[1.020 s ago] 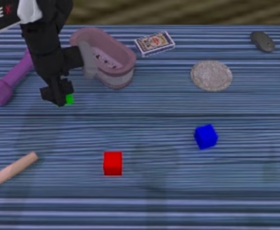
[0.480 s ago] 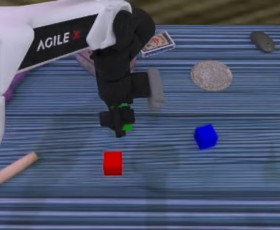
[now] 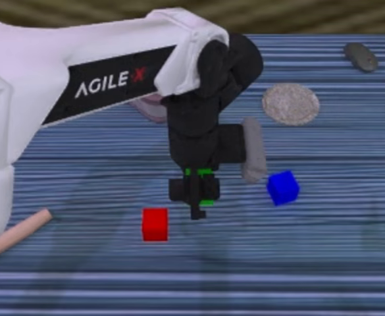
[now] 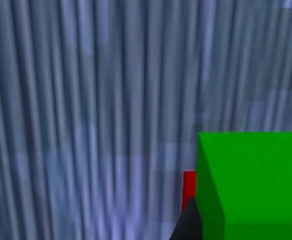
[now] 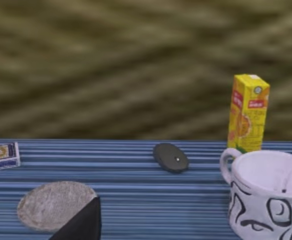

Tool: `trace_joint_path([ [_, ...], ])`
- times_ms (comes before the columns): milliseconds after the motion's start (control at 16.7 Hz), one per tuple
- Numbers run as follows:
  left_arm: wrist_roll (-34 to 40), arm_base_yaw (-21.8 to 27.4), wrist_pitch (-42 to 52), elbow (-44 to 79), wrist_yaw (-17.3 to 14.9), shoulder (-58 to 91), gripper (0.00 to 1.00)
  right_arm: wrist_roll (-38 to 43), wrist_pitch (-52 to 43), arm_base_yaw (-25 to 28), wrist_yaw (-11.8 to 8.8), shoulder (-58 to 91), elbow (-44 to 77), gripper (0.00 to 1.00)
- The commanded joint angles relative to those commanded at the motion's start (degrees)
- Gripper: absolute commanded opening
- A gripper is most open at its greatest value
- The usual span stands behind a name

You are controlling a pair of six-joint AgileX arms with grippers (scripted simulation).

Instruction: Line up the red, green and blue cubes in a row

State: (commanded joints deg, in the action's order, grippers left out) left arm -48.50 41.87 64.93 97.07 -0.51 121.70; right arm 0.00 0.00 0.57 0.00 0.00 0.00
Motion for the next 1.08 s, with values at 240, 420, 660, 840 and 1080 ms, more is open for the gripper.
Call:
trace_joint_path([
  [240,0.0,-0.1,-2.3,-1.4,0.0,1.1,0.00,0.0,0.0,0.0,0.0,0.0,0.0,1.00],
  [420,0.2,0.1,-8.9,-5.0,-0.1,3.5,0.00,0.0,0.0,0.0,0.0,0.0,0.0,1.00],
  [660,0.3,0.4,-13.2,-7.7,0.0,5.5,0.00,0.0,0.0,0.0,0.0,0.0,0.0,1.00],
  [840,0.3,0.4,-13.2,-7.7,0.0,5.5,0.00,0.0,0.0,0.0,0.0,0.0,0.0,1.00],
  [1080,0.3,0.4,-13.2,-7.7,0.0,5.5,0.30,0.0,0.0,0.0,0.0,0.0,0.0,1.00],
])
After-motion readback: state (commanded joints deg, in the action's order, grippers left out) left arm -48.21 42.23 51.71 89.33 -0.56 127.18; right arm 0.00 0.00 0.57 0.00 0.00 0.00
